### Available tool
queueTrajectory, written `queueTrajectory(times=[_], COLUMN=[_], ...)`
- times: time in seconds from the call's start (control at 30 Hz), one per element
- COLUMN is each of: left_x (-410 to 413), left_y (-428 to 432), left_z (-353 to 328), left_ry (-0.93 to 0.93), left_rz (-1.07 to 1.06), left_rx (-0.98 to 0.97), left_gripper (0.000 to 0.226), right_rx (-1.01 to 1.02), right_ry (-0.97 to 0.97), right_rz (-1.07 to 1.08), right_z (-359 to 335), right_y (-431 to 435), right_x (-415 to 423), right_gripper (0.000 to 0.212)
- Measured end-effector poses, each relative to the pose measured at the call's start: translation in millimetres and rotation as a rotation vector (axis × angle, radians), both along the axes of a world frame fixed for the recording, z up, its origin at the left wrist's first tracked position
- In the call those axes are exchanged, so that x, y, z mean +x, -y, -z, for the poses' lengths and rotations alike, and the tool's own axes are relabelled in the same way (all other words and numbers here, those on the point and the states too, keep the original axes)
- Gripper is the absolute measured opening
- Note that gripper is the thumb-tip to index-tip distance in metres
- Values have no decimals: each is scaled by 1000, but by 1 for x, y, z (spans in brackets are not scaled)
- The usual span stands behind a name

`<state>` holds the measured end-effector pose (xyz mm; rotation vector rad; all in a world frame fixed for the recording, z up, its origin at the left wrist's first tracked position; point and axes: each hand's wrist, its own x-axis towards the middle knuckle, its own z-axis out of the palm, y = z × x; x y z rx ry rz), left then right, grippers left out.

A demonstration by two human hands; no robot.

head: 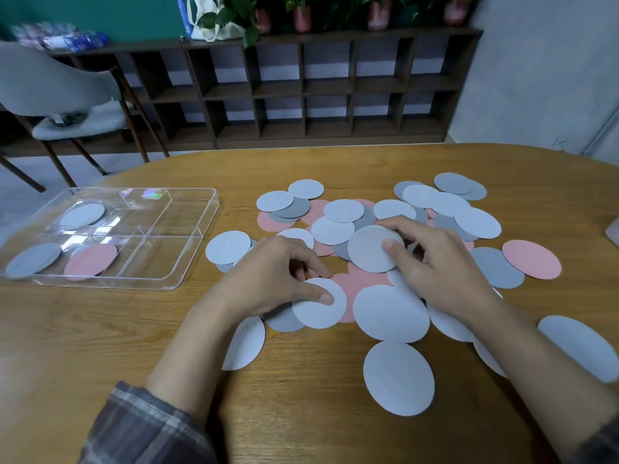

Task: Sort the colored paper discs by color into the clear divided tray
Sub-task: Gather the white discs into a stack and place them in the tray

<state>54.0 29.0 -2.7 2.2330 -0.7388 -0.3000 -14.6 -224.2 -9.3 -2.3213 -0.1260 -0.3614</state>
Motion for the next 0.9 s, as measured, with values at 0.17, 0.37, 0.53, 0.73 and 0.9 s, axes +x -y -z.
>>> queueTrajectory(times=[0.17, 0.37, 0.53, 0.73, 0.9], left_x=[1, -3, -4, -9, -17], left_y=[1, 8, 16, 25, 33], left_z=[-1, -4, 1, 7, 10], left_ry=[-53, -121, -49, -28, 60], left_rz=[-5, 3, -128, -224, -237], left_rx=[-82, -342, -430, -460, -440], left_gripper=[18, 14, 14, 18, 20], right_rx=[40, 148, 179, 147, -36], right_ry=[-14, -60, -72, -80, -45], right_rz=[13, -95, -122, -147, -116], right_z=[0, -2, -1, -3, -5], right_y=[-1, -5, -8, -11, -12], right_x=[0, -2, -1, -3, -3], right_gripper=[23, 27, 33, 28, 29])
